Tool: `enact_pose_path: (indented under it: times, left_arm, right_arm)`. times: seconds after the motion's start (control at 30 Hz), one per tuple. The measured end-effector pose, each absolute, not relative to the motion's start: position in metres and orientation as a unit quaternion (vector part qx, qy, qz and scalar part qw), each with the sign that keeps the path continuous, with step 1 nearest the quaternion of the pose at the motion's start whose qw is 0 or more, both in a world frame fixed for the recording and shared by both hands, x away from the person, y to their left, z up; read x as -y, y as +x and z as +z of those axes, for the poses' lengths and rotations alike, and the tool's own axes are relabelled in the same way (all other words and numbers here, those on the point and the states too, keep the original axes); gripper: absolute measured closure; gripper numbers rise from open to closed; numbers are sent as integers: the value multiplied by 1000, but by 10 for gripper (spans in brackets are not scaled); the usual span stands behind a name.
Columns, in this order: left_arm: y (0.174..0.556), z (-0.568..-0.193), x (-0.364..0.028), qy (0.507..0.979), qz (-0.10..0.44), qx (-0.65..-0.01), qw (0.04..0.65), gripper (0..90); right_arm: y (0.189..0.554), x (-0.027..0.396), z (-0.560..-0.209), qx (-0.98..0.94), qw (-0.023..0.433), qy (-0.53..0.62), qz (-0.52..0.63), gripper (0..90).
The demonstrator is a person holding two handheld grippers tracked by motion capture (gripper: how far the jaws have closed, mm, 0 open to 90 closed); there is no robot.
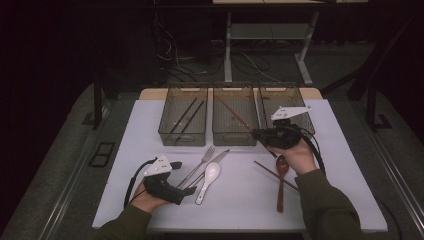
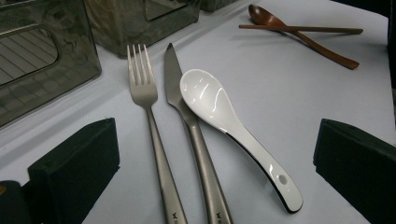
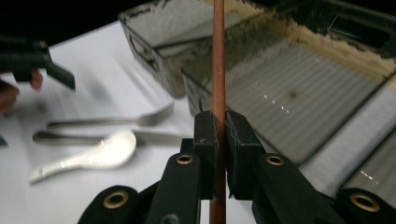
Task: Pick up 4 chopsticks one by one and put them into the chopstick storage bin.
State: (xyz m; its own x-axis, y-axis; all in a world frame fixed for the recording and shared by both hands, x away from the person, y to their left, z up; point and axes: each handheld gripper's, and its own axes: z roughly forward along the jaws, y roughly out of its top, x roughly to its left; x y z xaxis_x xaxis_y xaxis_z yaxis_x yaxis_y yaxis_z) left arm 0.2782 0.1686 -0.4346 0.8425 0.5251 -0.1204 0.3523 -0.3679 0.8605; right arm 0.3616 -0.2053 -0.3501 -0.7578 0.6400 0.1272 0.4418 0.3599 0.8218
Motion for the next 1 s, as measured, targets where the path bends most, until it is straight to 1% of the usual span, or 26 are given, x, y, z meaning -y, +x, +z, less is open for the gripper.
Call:
enact_pose_path:
  times: [0.47, 0.73, 1.0]
  left_arm:
    - [278, -435, -168, 823, 86, -267, 495, 0]
    - [277, -435, -168, 823, 85, -266, 494, 0]
    - [277, -435, -167, 825, 87, -261, 494, 0]
  right_arm:
    - [390, 158, -328, -810, 117, 324, 475, 830]
    - [412, 127, -329, -811, 120, 329, 469, 830]
    - [439, 94, -333, -806, 110, 337, 474, 830]
